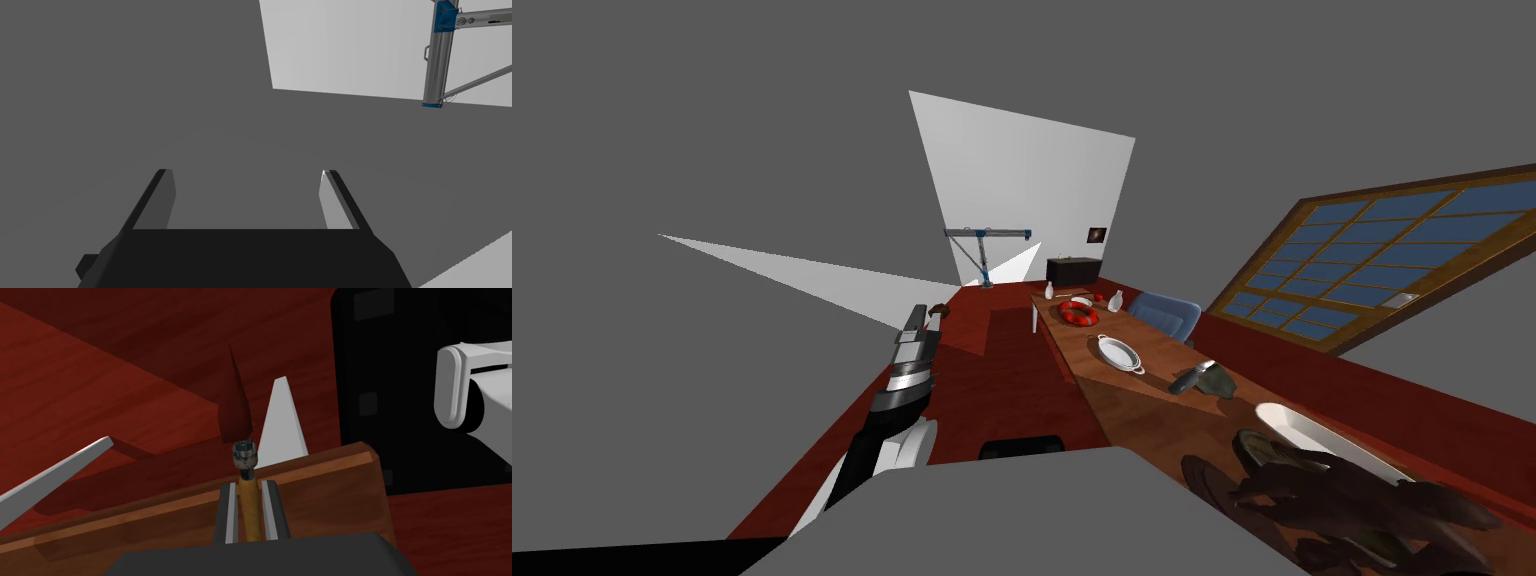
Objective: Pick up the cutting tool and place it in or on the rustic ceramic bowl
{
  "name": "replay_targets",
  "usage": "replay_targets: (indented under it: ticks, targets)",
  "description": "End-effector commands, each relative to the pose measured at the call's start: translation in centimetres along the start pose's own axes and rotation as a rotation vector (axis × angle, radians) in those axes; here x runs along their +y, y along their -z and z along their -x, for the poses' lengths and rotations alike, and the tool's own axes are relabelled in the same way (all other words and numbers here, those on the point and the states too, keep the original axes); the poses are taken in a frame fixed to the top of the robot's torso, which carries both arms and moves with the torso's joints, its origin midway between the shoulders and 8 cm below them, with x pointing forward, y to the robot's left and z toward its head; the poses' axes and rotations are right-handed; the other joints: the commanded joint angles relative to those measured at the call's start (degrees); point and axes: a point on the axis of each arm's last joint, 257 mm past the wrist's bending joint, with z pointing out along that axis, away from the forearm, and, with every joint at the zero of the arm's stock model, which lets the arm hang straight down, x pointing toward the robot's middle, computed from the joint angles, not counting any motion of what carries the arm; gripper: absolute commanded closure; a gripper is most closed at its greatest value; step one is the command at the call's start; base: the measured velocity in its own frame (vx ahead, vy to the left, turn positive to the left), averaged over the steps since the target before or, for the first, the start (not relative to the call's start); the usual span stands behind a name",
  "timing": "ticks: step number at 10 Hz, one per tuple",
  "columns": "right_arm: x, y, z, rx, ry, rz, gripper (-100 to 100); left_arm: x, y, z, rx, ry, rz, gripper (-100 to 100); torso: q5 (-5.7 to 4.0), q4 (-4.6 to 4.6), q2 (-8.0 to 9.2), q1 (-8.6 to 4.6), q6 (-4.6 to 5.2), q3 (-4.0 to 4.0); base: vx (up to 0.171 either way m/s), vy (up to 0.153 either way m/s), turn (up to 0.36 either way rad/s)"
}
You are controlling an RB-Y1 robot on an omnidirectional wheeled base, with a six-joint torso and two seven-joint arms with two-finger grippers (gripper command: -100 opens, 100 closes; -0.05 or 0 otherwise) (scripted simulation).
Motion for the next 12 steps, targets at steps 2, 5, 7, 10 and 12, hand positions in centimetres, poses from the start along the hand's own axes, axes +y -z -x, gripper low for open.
replay_targets:
  ticks: [2,5,7,10,12]
  targets:
    - [-2.0,-0.2,-1.1,0.019,-0.008,-0.010,100,0.0,0.0,0.0,0.000,0.000,0.000,0,-0.01,0.00,-0.07,-0.05,-0.02,-0.03,-0.025,0.019,-0.049]
    - [-4.2,-0.1,-2.0,0.037,-0.012,-0.034,100,0.0,0.0,0.0,0.000,0.000,0.000,0,0.00,-0.02,-0.06,-0.03,0.02,-0.04,-0.032,0.020,-0.044]
    - [-5.8,0.1,-2.5,0.048,-0.017,-0.046,100,0.0,0.0,0.0,0.000,0.000,0.000,0,0.02,-0.02,-0.07,-0.04,0.03,-0.04,-0.034,0.016,-0.049]
    - [-8.3,0.4,-2.8,0.058,-0.027,-0.053,100,0.0,0.0,0.0,0.000,0.000,0.000,0,0.01,-0.01,-0.11,-0.05,0.02,-0.06,-0.028,0.012,-0.049]
    - [-9.9,0.6,-2.9,0.062,-0.031,-0.064,100,0.0,0.0,0.0,0.000,0.000,0.000,0,0.00,0.00,-0.13,-0.07,0.00,-0.06,-0.024,0.006,-0.033]
